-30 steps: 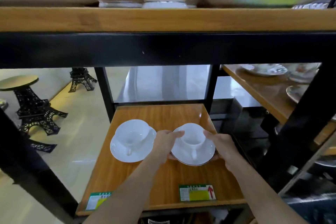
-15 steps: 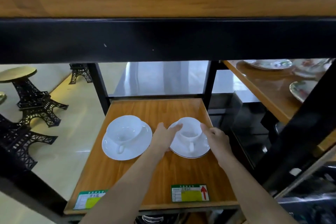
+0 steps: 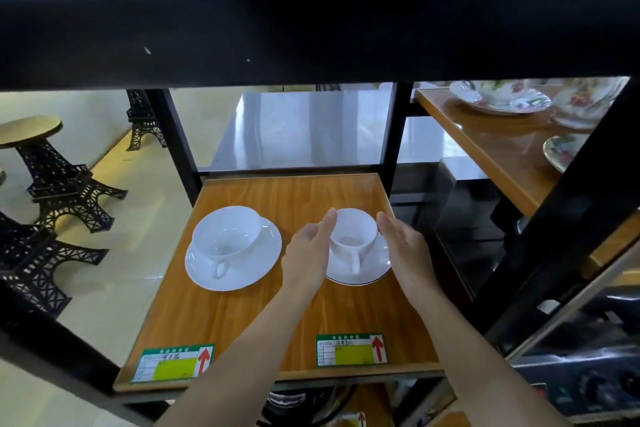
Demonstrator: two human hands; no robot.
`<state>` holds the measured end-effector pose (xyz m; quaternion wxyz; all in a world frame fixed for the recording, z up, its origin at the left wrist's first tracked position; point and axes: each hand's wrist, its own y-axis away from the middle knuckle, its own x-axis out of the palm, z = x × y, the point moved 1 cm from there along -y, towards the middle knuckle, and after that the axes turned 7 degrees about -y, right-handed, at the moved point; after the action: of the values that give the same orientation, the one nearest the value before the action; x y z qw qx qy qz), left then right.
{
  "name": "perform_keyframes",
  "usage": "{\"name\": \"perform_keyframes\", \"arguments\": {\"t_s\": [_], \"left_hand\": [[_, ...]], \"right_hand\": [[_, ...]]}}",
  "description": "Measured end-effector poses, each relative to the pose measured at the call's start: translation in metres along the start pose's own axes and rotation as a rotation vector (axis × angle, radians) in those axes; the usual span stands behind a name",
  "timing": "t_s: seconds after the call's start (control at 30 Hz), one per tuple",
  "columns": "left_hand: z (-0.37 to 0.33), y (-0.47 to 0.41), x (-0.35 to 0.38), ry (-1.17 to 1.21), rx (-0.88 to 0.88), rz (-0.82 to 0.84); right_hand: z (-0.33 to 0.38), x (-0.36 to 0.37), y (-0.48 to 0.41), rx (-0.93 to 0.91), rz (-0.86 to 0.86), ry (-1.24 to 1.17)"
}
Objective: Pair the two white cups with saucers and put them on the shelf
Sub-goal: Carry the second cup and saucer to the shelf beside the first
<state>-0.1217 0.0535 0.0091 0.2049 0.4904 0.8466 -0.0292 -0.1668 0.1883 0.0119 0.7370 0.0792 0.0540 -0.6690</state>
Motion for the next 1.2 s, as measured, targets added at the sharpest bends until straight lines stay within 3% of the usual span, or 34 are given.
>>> {"name": "perform_keyframes", "arguments": {"t_s": [0.2,0.37,0.63,0.73,0.87,1.0,1.1,1.2], "left_hand": [[0.009,-0.001,0.0,-0.01,0.039,-0.034],[0.011,-0.002,-0.001,0.027,-0.053,0.018],[0.005,0.003,-0.007,0.078,0.014,0.045],[-0.003,0.011,-0.015,0.009,0.049,0.034],[-0.007,0.014,-0.047,-0.092,0.145,-0.225],[0.003,0.006,-0.098,-0.001,0.192,-0.472],[0.022,-0.004,-0.131,0.033,0.056,-0.499],[0.035,-0.008,-0.148,0.187,-0.099,-0.368]], "right_hand": [[-0.011,-0.001,0.003,0.022,-0.056,-0.011],[-0.02,0.003,0.007,0.065,-0.02,0.002],[-0.026,0.002,0.005,0.081,-0.021,0.012],[-0.024,0.005,0.006,-0.009,-0.107,0.108],[0.0,0.016,0.011,-0.248,-0.209,0.232],[0.025,0.056,0.023,-0.388,-0.017,0.178],[0.035,0.093,0.03,-0.217,0.259,0.065],[0.038,0.122,0.035,0.023,0.451,-0.074]]}}
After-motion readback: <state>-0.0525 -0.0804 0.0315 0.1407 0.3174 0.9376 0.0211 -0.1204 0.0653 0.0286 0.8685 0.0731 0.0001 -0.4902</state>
